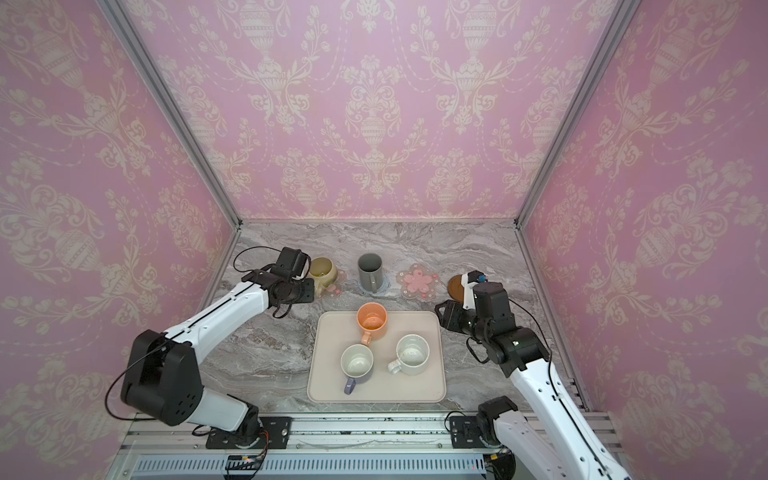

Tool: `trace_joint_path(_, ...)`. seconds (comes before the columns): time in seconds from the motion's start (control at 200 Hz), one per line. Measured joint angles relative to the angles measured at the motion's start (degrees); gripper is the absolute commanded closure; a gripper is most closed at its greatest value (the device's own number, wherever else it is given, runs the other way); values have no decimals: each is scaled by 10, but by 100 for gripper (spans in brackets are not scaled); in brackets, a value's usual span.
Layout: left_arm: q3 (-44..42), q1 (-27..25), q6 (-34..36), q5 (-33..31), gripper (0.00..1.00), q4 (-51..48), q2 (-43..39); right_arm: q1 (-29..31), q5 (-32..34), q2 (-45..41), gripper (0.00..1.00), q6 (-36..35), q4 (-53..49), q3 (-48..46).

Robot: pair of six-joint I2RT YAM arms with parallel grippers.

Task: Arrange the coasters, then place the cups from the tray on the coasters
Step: 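Open the left gripper and raise it off the cream mug, then pull the left gripper back while the right gripper reaches toward the white mug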

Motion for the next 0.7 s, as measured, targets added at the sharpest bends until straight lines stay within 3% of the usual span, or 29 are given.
trace_joint_path(0.19, -26, 0, -5, -18, 51, -26, -66, 0, 2, -8, 41, 0, 0, -10)
trace_joint_path(0.345, -46, 0, -15, -21, 51, -43, -104, 0, -2, -12, 43, 0, -6, -24)
trace_joint_path(0.701, -94, 0, -48, -21, 57, -52, -165, 0, 1, -16, 68, -28, -70, 4)
